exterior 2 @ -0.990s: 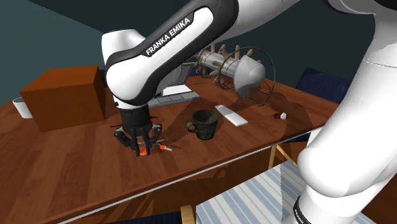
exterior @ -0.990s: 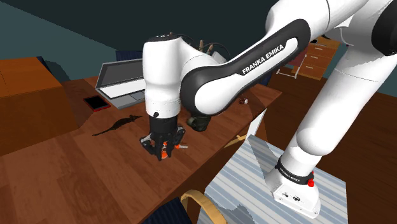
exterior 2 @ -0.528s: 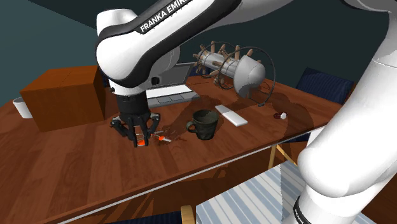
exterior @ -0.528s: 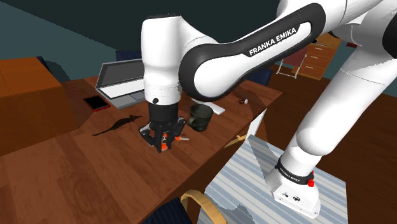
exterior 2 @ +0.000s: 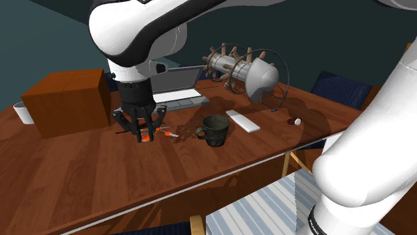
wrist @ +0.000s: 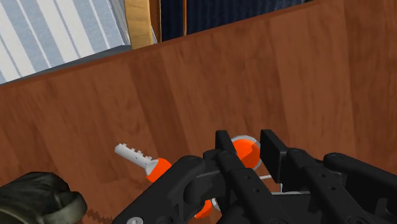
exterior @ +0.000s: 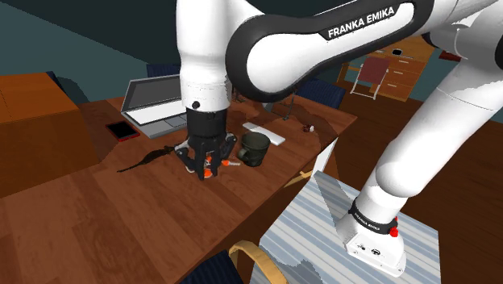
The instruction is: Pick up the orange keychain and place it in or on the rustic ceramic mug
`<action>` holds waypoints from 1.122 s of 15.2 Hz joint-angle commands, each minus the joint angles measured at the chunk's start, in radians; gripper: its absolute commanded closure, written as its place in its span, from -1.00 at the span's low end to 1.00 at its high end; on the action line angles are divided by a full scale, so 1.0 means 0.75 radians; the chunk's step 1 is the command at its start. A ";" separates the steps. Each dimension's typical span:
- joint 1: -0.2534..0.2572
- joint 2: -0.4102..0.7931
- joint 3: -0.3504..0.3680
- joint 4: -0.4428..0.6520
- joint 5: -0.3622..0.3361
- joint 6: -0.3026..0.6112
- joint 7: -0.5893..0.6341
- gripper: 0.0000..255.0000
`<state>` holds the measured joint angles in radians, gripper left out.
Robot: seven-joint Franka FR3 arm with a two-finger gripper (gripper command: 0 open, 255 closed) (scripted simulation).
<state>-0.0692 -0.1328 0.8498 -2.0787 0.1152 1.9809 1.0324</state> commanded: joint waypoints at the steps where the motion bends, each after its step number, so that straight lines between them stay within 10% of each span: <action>1: 0.000 -0.015 -0.007 0.024 0.010 -0.036 -0.009 1.00; 7: -0.002 -0.041 -0.023 0.109 0.024 -0.140 -0.021 1.00; 17: -0.035 -0.371 -0.344 -0.179 0.163 -0.176 -0.455 1.00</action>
<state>-0.0928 -0.3945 0.6122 -2.1933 0.2351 1.8477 0.7199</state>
